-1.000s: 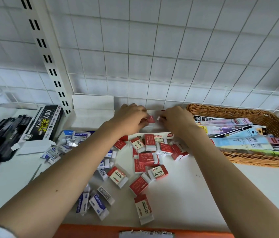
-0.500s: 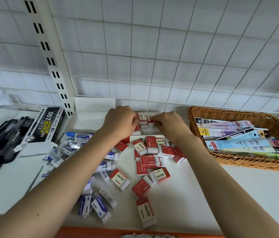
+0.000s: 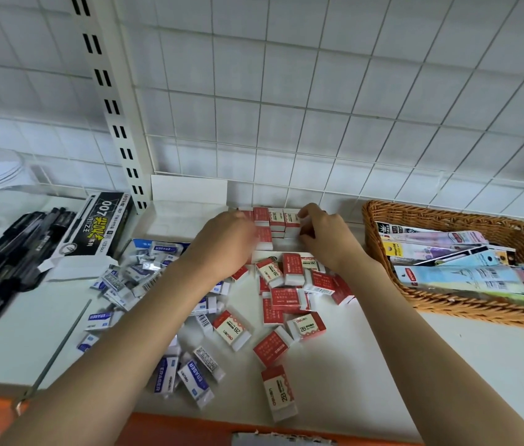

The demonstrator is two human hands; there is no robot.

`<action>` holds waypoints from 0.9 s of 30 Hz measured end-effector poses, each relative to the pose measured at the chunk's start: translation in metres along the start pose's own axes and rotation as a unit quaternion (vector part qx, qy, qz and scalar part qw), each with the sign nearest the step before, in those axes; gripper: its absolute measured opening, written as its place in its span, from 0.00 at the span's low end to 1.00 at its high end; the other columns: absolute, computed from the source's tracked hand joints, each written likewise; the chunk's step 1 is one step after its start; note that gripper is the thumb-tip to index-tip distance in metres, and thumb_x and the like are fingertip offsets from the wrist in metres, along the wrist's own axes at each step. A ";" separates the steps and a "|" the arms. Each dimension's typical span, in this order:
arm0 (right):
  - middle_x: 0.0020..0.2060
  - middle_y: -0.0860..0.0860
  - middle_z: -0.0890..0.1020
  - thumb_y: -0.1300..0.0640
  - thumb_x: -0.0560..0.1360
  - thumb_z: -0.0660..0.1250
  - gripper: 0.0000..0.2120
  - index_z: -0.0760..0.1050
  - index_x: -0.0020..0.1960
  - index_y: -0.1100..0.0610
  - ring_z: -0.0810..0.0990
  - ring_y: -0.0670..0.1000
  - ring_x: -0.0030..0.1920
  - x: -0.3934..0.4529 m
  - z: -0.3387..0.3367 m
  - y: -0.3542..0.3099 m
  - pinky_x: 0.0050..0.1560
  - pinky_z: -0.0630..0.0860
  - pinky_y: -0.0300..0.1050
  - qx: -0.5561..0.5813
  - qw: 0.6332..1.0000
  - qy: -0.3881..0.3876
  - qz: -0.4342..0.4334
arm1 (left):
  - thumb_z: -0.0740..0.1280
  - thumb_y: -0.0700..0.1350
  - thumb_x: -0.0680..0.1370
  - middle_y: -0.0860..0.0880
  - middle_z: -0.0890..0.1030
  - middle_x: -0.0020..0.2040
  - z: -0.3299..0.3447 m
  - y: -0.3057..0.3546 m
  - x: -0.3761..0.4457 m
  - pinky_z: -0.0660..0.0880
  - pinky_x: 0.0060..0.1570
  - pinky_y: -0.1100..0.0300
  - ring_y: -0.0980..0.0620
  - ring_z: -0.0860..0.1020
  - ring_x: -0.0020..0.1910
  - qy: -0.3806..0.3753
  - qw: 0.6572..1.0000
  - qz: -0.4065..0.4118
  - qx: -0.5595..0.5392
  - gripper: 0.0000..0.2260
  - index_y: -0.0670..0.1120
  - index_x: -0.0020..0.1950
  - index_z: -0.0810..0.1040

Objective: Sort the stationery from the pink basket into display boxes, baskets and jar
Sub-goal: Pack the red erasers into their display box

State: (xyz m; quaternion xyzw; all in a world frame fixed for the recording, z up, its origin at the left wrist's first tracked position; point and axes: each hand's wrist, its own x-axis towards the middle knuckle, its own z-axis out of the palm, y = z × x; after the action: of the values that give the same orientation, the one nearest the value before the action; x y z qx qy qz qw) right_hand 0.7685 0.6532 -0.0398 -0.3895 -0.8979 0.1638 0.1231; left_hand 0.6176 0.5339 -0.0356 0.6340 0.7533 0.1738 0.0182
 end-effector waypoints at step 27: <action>0.56 0.58 0.79 0.67 0.74 0.62 0.17 0.75 0.62 0.61 0.78 0.60 0.55 -0.112 0.017 0.003 0.55 0.77 0.52 -0.029 0.991 0.126 0.036 | 0.63 0.42 0.77 0.46 0.73 0.57 0.004 0.015 -0.044 0.67 0.60 0.52 0.47 0.72 0.57 -0.095 0.986 0.015 0.140 0.14 0.44 0.62 0.75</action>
State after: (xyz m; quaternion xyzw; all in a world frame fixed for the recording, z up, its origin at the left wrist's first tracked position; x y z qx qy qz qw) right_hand 0.8393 0.5689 -0.0668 -0.4425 -0.8650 0.0915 0.2179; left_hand 0.6414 0.4947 -0.0440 0.6553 0.7553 0.0062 -0.0016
